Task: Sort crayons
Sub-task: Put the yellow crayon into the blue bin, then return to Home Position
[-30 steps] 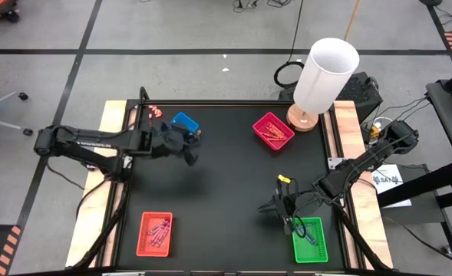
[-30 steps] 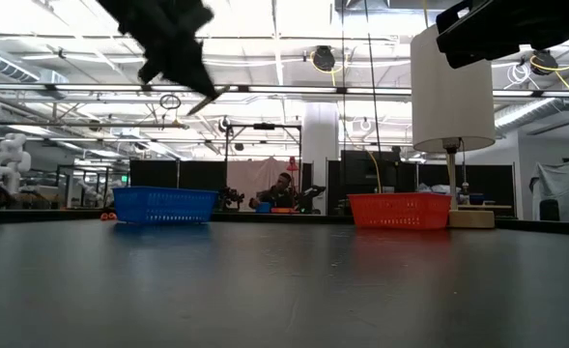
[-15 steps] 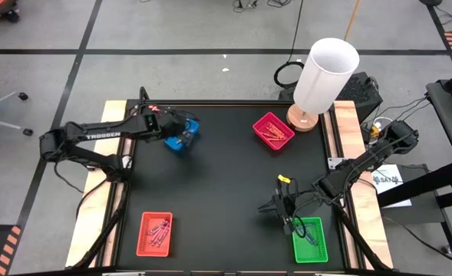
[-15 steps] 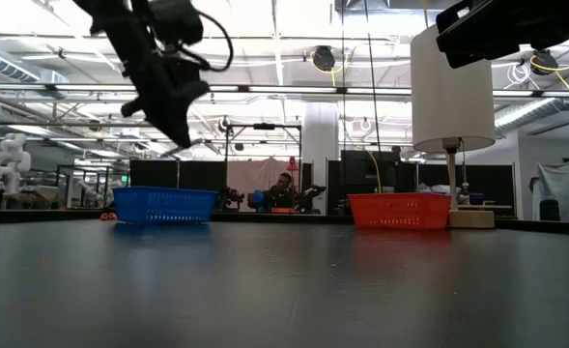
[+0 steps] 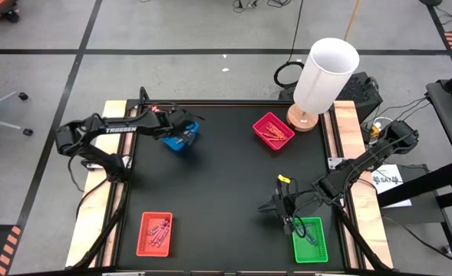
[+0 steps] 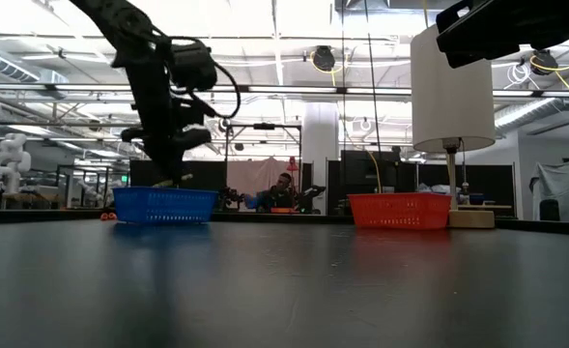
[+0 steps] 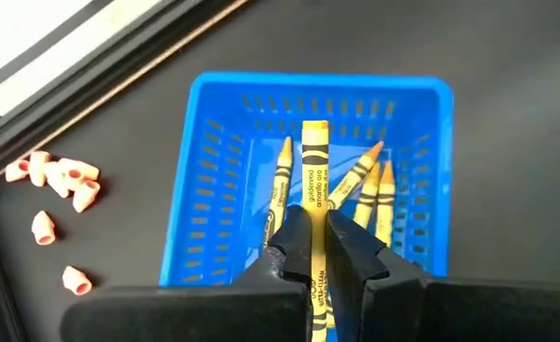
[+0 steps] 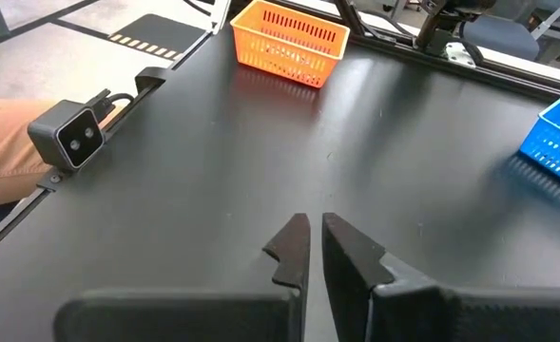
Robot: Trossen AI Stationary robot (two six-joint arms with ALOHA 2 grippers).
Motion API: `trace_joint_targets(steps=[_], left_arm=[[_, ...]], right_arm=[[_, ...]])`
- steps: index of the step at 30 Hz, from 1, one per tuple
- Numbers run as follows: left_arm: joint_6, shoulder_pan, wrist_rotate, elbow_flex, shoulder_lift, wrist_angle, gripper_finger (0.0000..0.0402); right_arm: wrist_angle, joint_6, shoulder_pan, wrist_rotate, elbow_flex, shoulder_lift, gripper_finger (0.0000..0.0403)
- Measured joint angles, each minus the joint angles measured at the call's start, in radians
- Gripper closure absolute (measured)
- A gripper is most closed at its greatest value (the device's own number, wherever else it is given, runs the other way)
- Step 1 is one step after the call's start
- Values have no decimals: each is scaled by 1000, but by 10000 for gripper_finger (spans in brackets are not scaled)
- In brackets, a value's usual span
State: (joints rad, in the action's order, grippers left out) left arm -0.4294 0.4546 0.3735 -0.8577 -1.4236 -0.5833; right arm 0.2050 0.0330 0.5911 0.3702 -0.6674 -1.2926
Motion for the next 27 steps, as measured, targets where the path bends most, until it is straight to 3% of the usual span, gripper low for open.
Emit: trace_joint_targets(steps=[14, 27], left_arm=[[71, 16, 1, 0, -92, 85, 389], [70, 15, -15, 0, -95, 66, 295]], right_arm=[[0, 0, 0, 0, 0, 0, 386], [0, 0, 0, 0, 0, 0, 386]])
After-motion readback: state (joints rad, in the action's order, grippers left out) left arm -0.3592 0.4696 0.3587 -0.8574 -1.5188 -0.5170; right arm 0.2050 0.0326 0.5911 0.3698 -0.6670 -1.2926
